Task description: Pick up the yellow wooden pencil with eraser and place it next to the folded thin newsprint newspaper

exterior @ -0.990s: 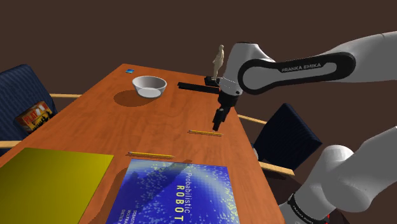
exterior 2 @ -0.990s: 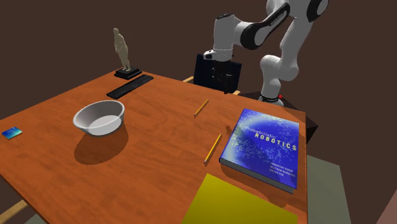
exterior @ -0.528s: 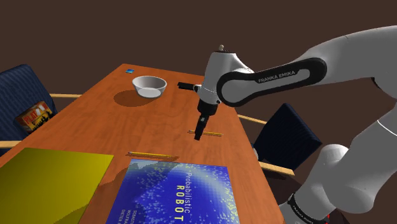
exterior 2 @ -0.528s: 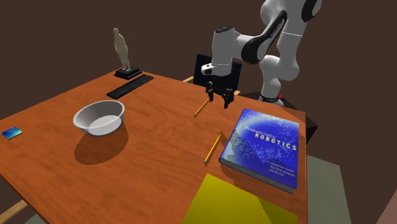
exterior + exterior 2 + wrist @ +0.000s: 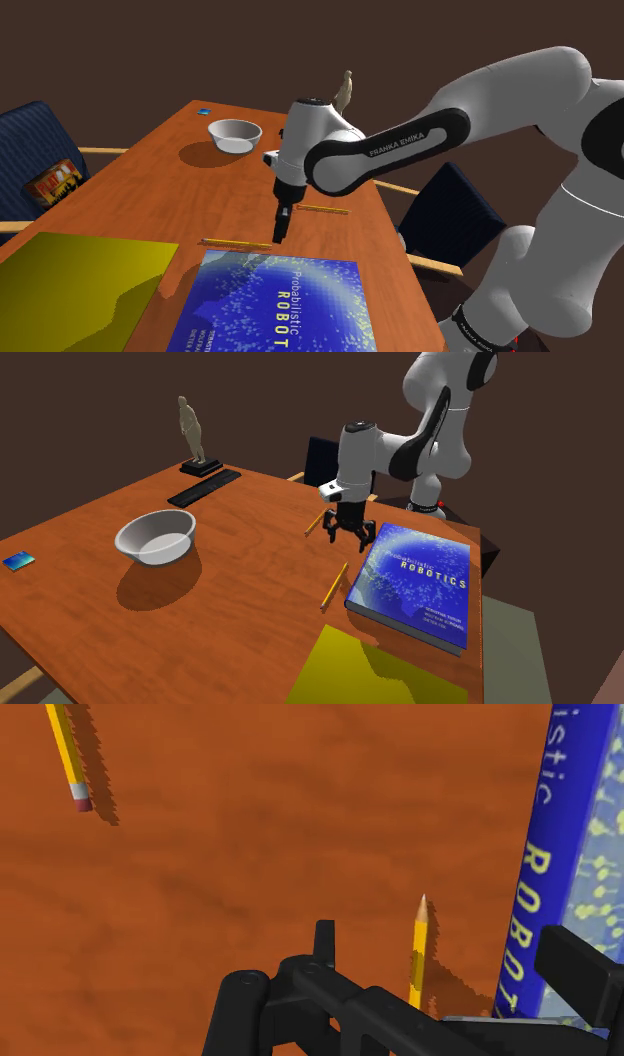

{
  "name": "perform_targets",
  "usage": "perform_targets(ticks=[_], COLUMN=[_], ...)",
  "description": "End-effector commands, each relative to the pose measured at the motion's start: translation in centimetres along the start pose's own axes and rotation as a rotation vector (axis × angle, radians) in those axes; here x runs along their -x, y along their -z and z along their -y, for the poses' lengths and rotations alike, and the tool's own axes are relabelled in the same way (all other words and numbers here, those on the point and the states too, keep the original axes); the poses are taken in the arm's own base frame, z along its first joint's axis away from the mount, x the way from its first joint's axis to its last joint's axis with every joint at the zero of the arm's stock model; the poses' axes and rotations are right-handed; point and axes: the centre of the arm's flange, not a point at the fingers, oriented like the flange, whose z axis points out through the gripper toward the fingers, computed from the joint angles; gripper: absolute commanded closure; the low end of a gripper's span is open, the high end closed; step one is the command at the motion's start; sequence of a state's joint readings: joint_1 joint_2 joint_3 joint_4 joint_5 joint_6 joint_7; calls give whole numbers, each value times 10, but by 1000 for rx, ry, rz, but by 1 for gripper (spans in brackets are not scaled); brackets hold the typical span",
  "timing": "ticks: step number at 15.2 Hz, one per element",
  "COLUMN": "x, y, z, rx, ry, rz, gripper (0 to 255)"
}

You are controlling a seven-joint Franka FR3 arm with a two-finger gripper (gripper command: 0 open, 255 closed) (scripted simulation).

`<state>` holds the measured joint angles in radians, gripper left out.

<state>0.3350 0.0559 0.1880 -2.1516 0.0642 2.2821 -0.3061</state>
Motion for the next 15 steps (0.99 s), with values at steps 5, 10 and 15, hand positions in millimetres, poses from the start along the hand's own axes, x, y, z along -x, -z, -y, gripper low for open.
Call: perform_targets(ticks=[5, 10, 15], x=[-9, -9, -9], y=[-29, -48, -48], z=[9, 9, 9], rx=[-1, -1, -1], ry=[42, 42, 42], rz=[-5, -5, -5], gripper=[0, 0, 0])
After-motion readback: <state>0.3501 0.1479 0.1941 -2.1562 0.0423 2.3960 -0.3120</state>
